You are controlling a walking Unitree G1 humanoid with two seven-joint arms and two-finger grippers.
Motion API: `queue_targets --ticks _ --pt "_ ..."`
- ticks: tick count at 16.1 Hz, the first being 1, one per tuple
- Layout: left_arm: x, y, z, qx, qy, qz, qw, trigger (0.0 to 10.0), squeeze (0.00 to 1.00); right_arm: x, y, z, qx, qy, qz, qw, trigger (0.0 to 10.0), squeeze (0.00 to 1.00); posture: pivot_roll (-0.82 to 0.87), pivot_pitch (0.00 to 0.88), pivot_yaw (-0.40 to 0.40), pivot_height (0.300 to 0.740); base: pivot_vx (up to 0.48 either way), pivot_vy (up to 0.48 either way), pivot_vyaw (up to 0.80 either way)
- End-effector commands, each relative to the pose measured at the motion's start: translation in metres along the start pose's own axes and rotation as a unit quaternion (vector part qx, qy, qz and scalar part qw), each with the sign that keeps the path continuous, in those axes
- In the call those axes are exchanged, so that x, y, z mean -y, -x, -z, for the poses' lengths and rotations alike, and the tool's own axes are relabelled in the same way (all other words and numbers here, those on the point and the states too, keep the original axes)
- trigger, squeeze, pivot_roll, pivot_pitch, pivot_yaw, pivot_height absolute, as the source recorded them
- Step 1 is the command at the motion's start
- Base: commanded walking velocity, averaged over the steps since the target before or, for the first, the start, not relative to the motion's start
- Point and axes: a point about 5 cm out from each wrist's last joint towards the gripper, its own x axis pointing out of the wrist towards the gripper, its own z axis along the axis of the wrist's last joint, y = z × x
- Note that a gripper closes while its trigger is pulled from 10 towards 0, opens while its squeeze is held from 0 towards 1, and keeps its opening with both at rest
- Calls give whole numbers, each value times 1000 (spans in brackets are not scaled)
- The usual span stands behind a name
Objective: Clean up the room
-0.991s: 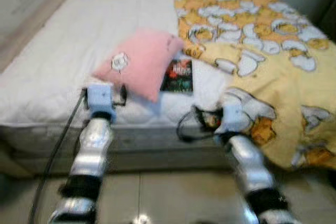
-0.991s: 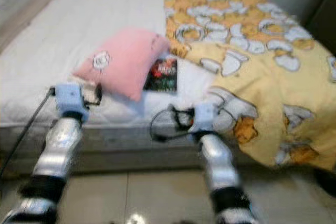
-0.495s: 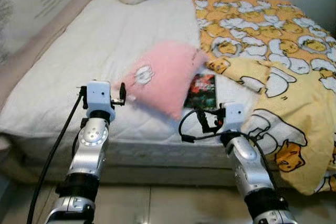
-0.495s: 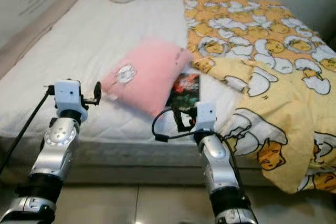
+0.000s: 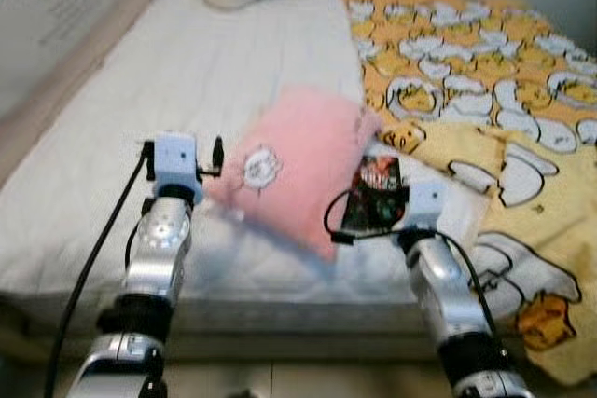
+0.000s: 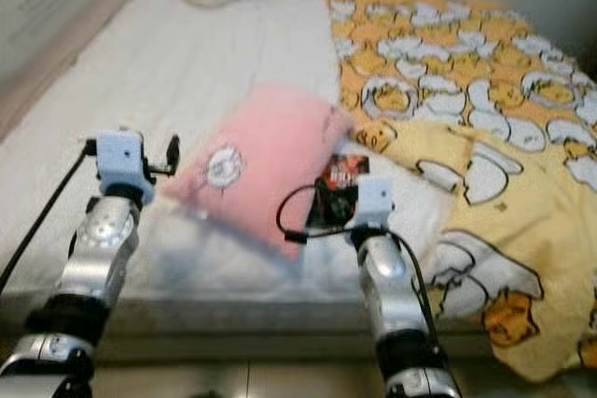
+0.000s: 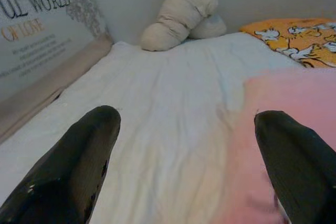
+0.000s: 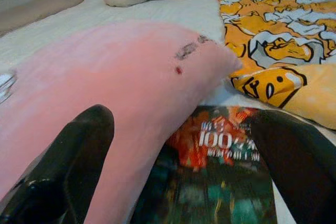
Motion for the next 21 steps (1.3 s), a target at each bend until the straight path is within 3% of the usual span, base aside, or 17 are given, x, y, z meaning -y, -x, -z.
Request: queue_targets --ticks 1,4,5,6,7,8,9,11,13,15,16,18,21 --pt "5 -7 -7 4 -9 0 1000 10000 0 5 -5 -13 9 -13 2 1000 10000 0 90 0 -17 740 480 0 0" --pt "-35 -38 -17 -42 -23 -49 998 10000 0 -3 -24 -30 -9 -155 -16 988 10000 0 80 0 -25 740 480 0 0" --pt "-36 -41 -18 -53 -13 -43 998 10000 0 -5 -26 -30 -15 -172 -19 985 10000 0 80 0 -25 740 0 0 0" --pt "-27 -48 -15 -104 27 31 994 10000 0 -8 -28 -29 -26 -217 -17 976 10000 0 72 0 -23 740 0 0 0" --pt "-24 -49 -15 -122 38 60 990 10000 0 -8 -28 -29 -27 -231 -15 973 10000 0 74 0 -23 740 0 0 0" --pt "-18 -52 -16 -152 70 121 979 10000 0 -4 -23 -26 -32 -257 2 966 10000 0 59 0 -15 740 0 0 0" --pt "-12 -53 -18 -171 88 173 966 10000 0 -1 -16 -23 -37 -271 13 962 10000 0 43 0 0 740 0 0 0" --pt "-12 -56 -22 -182 71 199 960 10000 0 2 -4 -16 -47 -293 28 954 10000 0 7 0 14 740 0 0 0" --pt "-8 -57 -28 -185 85 240 949 10000 0 1 5 -6 -63 -312 37 947 10000 0 -15 0 27 740 0 0 0" --pt "-4 -56 -24 -206 53 251 944 10000 0 -5 16 13 -100 -335 46 936 10000 0 -41 29 33 740 0 0 0" --pt "-3 -56 -24 -207 46 254 943 10000 0 -7 17 14 -103 -337 41 935 10000 0 -45 42 34 740 0 0 0" --pt "-7 -59 -25 -198 11 216 956 10000 0 -24 12 30 -137 -325 18 936 10000 0 -44 70 39 740 0 0 0" --pt "-2 -56 -17 -208 -25 204 956 10000 0 -45 -2 31 -159 -298 -17 941 10000 0 -35 99 37 740 0 0 0"
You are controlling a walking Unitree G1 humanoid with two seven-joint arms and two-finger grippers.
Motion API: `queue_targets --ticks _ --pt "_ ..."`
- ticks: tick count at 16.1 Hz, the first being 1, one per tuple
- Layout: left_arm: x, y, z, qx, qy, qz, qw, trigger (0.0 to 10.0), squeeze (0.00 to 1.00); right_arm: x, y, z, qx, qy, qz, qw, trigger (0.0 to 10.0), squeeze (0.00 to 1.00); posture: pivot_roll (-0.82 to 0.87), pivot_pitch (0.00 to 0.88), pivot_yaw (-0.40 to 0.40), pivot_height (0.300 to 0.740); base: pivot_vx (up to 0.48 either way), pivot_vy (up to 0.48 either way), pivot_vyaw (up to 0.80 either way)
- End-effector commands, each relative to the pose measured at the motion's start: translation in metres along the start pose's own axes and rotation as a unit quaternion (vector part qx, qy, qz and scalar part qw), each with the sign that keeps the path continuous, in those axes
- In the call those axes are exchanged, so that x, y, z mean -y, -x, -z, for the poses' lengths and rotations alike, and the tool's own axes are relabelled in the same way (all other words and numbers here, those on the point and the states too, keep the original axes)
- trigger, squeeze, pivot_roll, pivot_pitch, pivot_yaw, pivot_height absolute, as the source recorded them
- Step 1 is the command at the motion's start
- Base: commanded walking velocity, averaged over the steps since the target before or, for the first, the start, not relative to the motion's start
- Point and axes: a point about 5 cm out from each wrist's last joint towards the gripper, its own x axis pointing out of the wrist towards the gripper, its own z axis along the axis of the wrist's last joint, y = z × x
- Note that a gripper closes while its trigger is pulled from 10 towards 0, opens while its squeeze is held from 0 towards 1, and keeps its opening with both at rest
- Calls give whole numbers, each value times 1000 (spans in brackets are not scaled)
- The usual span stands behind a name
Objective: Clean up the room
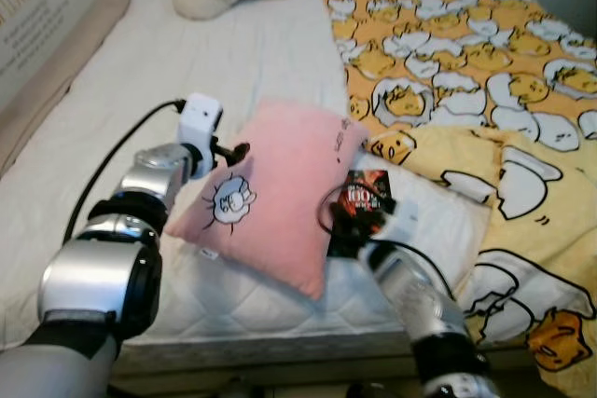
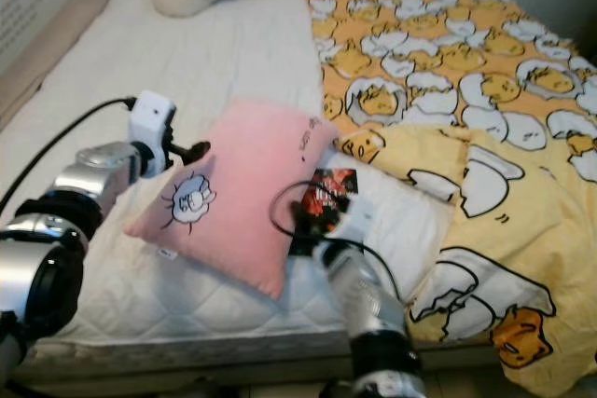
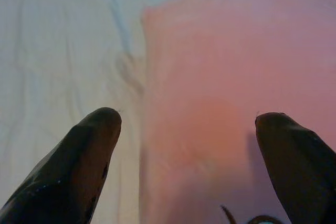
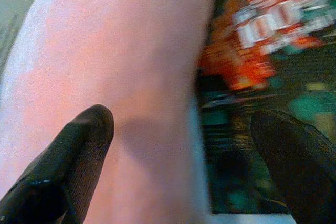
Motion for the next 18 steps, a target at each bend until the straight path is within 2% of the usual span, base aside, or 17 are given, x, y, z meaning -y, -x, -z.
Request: queue_targets --ticks 1,2,3,4,5,6,8,9,10,11,12,14,18 --pt "4 -2 8 -14 9 -2 1000 10000 0 -12 -9 -5 1 29 -16 999 10000 0 -31 111 22 740 0 0 0" --pt "11 -3 17 -28 33 10 999 10000 0 -23 -17 -5 -3 36 -33 999 10000 0 -34 112 21 740 0 0 0" --pt "14 -4 20 -36 37 16 999 10000 0 -26 -19 -5 -4 41 -36 998 10000 0 -36 114 17 740 0 0 0" --pt "27 -5 38 -67 65 47 994 10000 0 -32 -25 -1 -17 58 -44 997 10000 0 -36 114 2 740 0 0 0" --pt "27 -5 38 -67 65 47 994 10000 0 -32 -25 -1 -17 58 -44 997 10000 0 -36 114 2 740 0 0 0" --pt "37 -5 55 -102 77 67 990 10000 0 -35 -27 5 -31 60 -52 996 10000 0 -39 113 -4 740 0 0 0" --pt "46 -3 74 -136 73 67 986 10000 0 -31 -28 22 -76 35 -41 996 10000 0 -46 112 -11 740 0 0 0" --pt "49 -4 76 -140 72 68 985 10000 0 -27 -28 27 -90 18 -34 995 7451 0 -46 110 -16 740 0 0 0" --pt "51 -4 77 -142 68 74 985 10000 0 -23 -27 30 -97 9 -26 995 3451 0 -45 110 -18 740 0 0 0" --pt "51 -4 78 -144 59 68 986 4824 0 -24 -27 31 -96 14 -34 995 0 0 -44 109 -18 740 0 0 0" --pt "50 -4 78 -143 58 67 986 0 0 -24 -28 30 -96 16 -39 994 0 0 -42 105 -15 740 0 0 0" --pt "49 -4 78 -134 63 59 987 0 0 -23 -28 32 -110 24 -46 993 0 0 -43 92 -14 740 0 0 0" --pt "53 -3 85 -126 95 64 985 0 0 -12 -23 48 -142 -8 -28 989 0 0 -15 63 -15 740 0 0 0"
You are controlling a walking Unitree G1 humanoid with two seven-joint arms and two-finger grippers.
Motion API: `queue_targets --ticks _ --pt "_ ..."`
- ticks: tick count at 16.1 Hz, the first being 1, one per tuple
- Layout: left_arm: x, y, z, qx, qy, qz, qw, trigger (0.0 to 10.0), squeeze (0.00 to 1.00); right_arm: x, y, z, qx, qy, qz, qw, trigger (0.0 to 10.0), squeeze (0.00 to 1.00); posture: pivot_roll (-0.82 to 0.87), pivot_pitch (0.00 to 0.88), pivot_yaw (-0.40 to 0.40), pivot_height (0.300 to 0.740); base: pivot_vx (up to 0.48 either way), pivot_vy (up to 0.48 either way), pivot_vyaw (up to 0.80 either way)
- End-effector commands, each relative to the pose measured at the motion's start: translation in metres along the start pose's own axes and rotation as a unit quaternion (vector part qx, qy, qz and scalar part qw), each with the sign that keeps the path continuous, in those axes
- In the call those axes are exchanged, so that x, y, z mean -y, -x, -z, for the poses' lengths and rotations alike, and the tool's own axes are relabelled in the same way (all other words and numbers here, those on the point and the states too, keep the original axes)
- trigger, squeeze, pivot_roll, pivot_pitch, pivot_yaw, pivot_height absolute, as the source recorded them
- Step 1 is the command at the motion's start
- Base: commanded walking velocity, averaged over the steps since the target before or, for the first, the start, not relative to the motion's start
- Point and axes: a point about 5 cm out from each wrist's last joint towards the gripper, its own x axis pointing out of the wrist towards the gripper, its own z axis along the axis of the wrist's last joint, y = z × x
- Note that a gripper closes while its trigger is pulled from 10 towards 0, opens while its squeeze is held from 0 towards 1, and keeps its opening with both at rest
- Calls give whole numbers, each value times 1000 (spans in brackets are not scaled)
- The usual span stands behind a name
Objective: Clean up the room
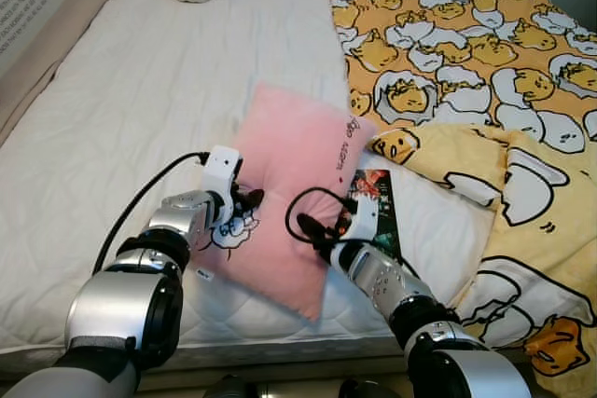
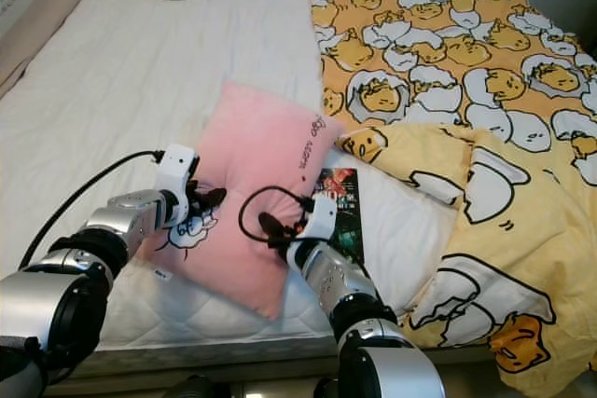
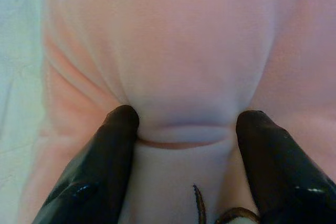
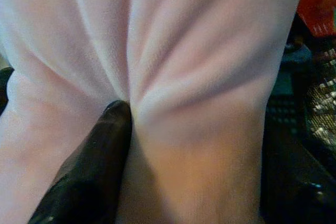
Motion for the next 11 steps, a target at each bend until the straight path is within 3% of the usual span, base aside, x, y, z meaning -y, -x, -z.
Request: queue_targets --ticks 1,2,3,5,7,11 --pt "7 -2 23 -37 17 12 999 0 0 1 0 20 -35 -6 11 999 0 0 18 51 -15 740 0 0 0" --pt "7 -2 24 -34 15 15 999 0 0 3 0 21 -37 2 14 999 0 0 24 45 -12 740 0 0 0" --pt "7 -1 27 -33 -19 29 999 0 0 5 1 21 -38 20 16 999 0 0 31 21 -6 740 0 0 0" --pt "5 1 42 -38 -26 22 999 0 0 9 1 14 -24 8 27 999 0 0 52 0 -12 740 0 0 0" --pt "4 1 48 -35 -14 -2 999 0 0 9 1 10 -19 0 30 999 0 0 88 0 -18 740 0 0 0" --pt "-3 2 42 -1 22 -44 999 0 0 0 -4 0 -10 26 32 999 0 0 132 0 -27 740 0 0 0"
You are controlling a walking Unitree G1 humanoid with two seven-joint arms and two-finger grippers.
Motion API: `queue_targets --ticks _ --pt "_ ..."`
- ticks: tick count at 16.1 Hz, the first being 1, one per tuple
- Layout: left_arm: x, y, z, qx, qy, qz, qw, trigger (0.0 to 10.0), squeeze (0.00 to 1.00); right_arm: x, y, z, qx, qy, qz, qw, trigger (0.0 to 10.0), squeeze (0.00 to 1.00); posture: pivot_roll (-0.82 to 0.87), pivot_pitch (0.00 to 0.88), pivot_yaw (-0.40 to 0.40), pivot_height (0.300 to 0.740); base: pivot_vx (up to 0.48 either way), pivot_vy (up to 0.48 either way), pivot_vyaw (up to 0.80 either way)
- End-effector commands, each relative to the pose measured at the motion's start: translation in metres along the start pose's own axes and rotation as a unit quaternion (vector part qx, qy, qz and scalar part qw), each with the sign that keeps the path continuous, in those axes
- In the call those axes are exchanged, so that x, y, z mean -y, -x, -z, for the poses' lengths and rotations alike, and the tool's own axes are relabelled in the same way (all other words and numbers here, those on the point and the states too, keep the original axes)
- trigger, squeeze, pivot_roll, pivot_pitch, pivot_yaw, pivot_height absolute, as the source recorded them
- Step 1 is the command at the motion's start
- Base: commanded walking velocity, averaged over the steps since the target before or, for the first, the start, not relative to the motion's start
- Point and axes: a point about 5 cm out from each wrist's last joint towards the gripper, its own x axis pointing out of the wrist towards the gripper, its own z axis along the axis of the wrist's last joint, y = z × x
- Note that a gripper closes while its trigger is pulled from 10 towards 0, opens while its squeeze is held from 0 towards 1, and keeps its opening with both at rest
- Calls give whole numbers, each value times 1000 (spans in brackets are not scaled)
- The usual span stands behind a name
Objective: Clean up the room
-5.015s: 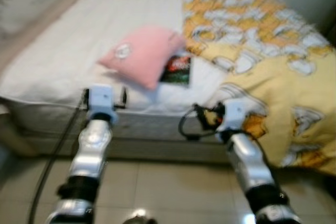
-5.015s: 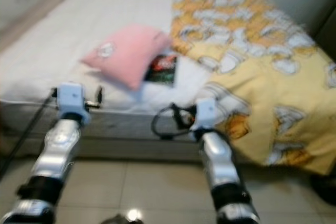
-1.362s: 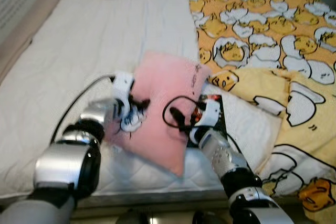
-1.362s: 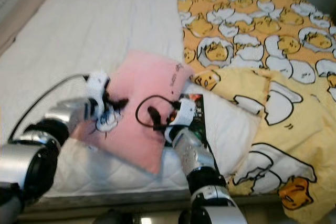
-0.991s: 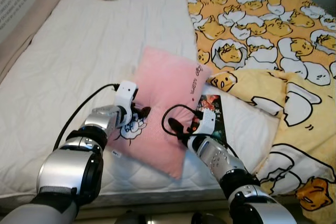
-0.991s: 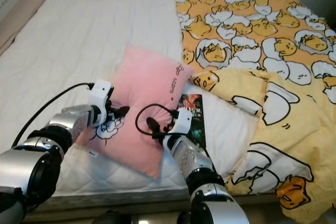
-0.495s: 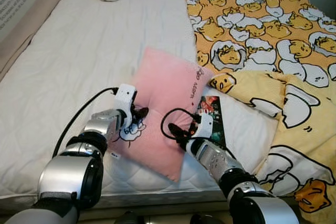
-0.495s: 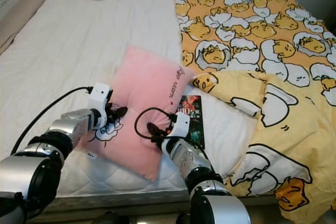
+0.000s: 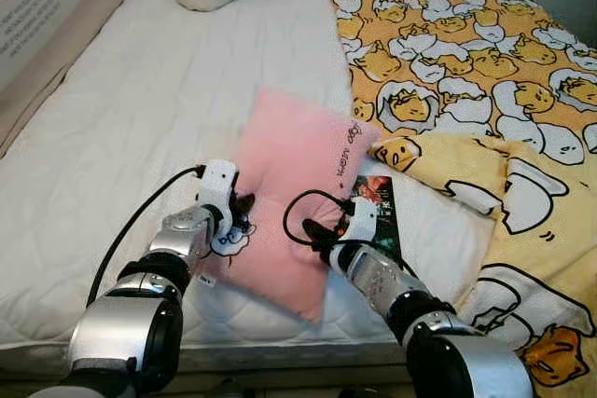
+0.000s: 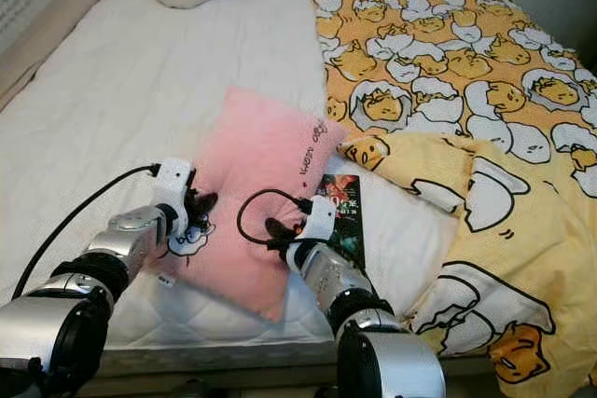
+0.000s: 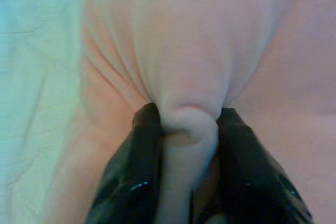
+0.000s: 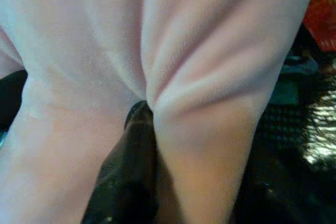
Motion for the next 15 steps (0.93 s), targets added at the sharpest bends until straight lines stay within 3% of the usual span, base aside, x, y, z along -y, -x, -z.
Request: queue_targets --ticks 1,6,11,12,15 --pt "-3 3 20 -35 4 -12 999 0 0 1 0 2 -11 10 10 1000 0 0 139 0 -23 740 0 0 0" --pt "-1 0 5 7 30 -24 999 0 0 15 4 -4 -20 62 46 997 0 0 132 0 -4 740 0 0 0" --pt "19 -5 -19 79 9 18 997 0 0 20 7 -30 28 103 38 994 0 0 127 0 -9 740 0 0 0" --pt "21 -6 -30 100 4 26 995 0 0 17 7 -40 47 111 32 992 0 0 127 0 -14 740 0 0 0" --pt "14 1 -74 186 -15 19 982 0 0 -14 9 -94 137 184 -29 973 0 0 136 0 -32 740 0 0 0"
